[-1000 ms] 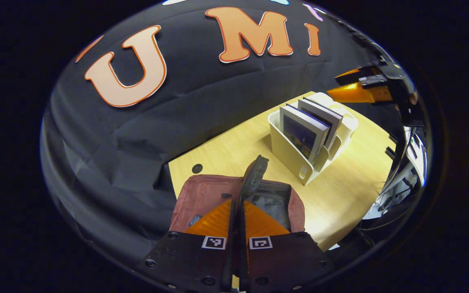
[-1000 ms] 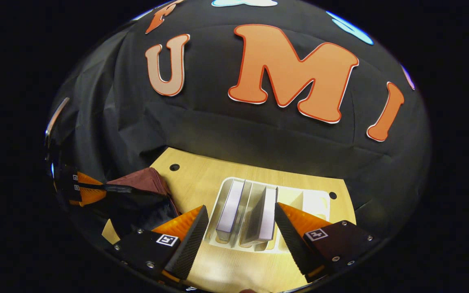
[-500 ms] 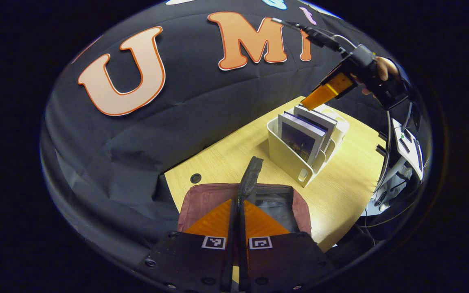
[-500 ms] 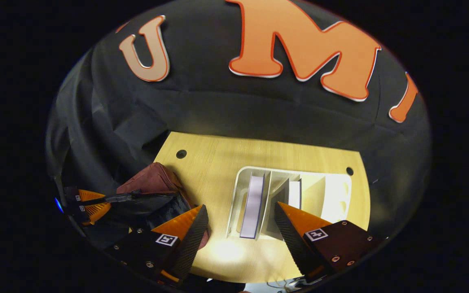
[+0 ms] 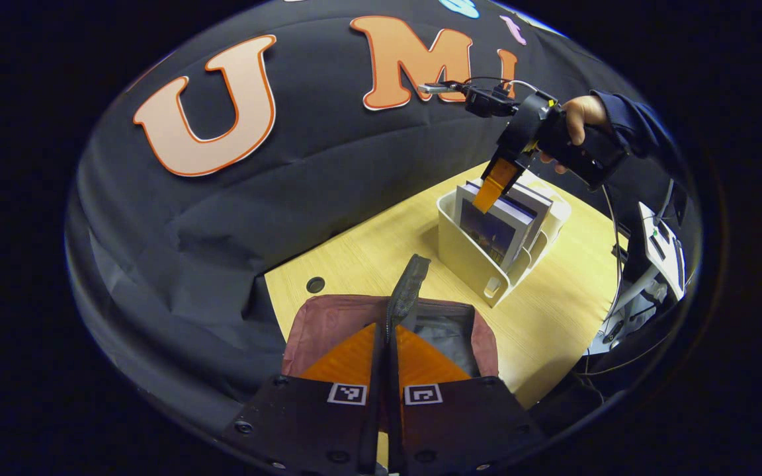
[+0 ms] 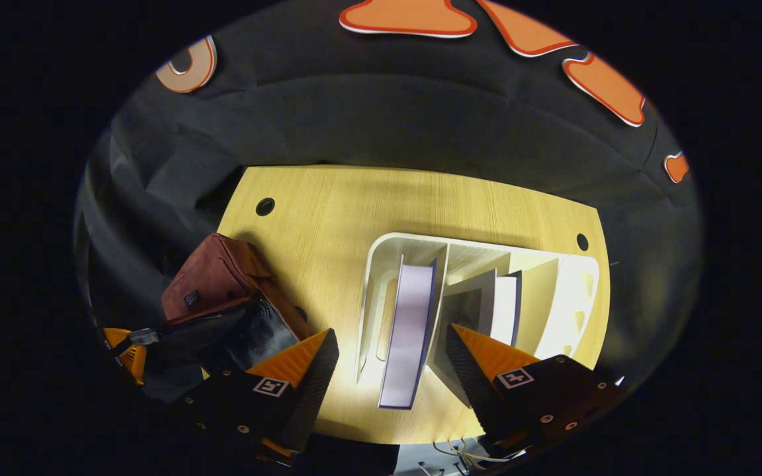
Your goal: Open the schoolbag, grab two books from the bookshelf and put them into the schoolbag.
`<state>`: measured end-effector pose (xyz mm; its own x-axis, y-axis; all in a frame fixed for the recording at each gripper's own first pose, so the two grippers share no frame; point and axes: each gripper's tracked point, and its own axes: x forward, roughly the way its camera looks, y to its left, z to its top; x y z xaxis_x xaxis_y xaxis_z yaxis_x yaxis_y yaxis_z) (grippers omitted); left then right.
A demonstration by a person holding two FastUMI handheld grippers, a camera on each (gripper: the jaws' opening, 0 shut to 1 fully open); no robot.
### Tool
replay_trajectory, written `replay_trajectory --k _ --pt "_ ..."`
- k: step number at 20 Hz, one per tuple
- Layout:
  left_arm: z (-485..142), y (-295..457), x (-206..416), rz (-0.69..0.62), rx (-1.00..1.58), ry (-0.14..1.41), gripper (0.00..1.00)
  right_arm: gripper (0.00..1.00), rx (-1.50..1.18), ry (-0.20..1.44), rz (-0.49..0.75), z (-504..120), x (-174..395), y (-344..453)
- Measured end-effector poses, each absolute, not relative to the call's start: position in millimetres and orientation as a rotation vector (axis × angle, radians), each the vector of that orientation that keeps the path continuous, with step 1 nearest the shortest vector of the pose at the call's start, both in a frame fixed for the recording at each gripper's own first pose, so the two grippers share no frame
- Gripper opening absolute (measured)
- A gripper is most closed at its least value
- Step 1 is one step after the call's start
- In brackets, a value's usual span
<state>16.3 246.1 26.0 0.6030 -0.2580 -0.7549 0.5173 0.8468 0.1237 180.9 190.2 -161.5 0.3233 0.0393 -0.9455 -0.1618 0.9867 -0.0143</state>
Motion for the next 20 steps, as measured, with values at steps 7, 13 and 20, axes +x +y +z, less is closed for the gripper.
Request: replay_trajectory --k 7,13,20 --pt "20 247 17 -0.435 0.336 0.823 0.07 0.90 -0.190 1.293 0.072 -196 191 181" --pt "17 246 17 -0.430 0.349 0.820 0.07 0.58 -0.243 1.357 0.031 -230 183 174" --pt "13 247 16 -0.443 0.349 0.819 0.07 0.40 -0.160 1.416 0.006 -230 172 181"
